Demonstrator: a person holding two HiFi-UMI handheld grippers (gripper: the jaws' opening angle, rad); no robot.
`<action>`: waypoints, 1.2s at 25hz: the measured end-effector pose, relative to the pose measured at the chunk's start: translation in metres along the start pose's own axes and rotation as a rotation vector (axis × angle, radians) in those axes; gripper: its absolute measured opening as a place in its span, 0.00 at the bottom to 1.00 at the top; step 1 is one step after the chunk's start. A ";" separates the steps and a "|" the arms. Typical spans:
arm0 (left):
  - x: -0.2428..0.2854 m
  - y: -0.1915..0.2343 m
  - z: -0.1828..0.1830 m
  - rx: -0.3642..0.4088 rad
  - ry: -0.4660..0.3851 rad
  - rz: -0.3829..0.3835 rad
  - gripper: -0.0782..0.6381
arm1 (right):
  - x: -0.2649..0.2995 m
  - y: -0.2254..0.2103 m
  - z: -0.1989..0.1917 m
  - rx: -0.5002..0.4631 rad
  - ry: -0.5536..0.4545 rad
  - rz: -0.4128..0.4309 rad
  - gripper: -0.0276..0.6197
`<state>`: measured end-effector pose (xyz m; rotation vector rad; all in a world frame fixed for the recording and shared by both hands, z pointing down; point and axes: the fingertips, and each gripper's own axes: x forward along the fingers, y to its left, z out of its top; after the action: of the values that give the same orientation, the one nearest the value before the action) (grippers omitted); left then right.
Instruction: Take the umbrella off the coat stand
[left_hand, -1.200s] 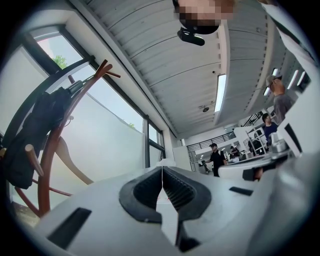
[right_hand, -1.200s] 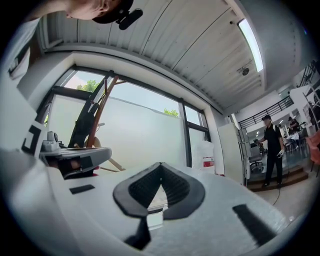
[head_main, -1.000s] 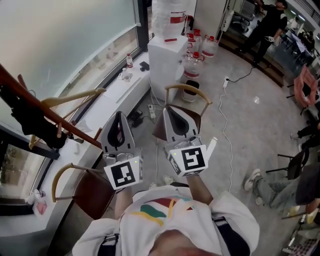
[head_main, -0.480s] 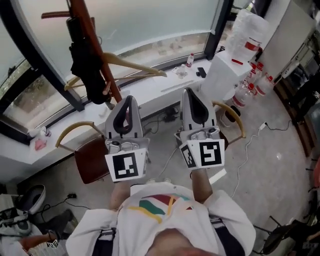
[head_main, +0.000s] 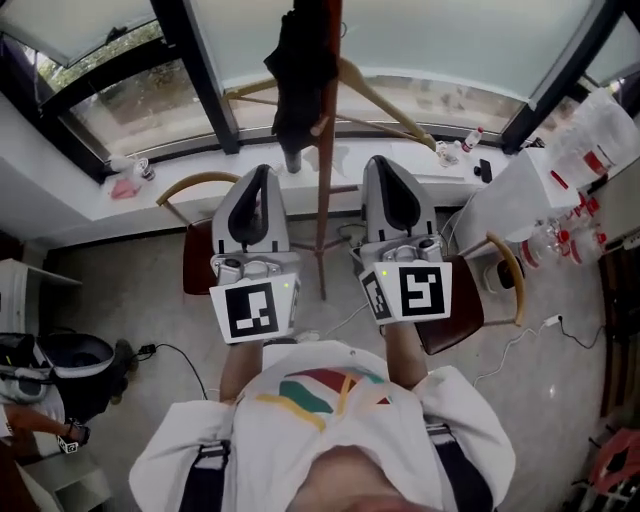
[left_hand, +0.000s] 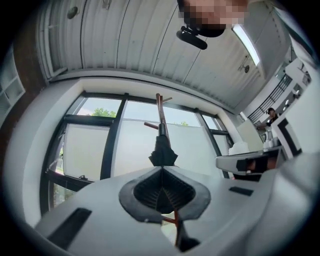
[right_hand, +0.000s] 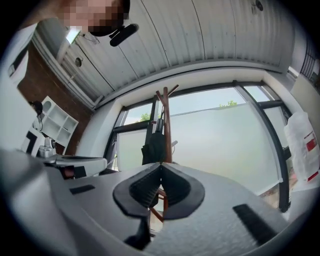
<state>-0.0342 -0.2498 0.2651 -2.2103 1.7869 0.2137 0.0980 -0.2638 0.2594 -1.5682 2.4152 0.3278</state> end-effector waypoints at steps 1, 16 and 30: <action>-0.003 0.008 0.003 -0.001 -0.013 0.022 0.12 | 0.003 0.007 -0.003 0.002 0.005 0.014 0.04; -0.023 0.046 0.004 -0.013 -0.017 0.091 0.12 | 0.036 0.051 -0.004 0.025 0.045 0.106 0.07; -0.021 0.052 -0.002 -0.040 -0.028 0.065 0.12 | 0.137 0.050 -0.043 0.126 0.244 0.066 0.47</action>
<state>-0.0893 -0.2405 0.2660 -2.1674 1.8561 0.2960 -0.0055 -0.3757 0.2588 -1.5558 2.6147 -0.0066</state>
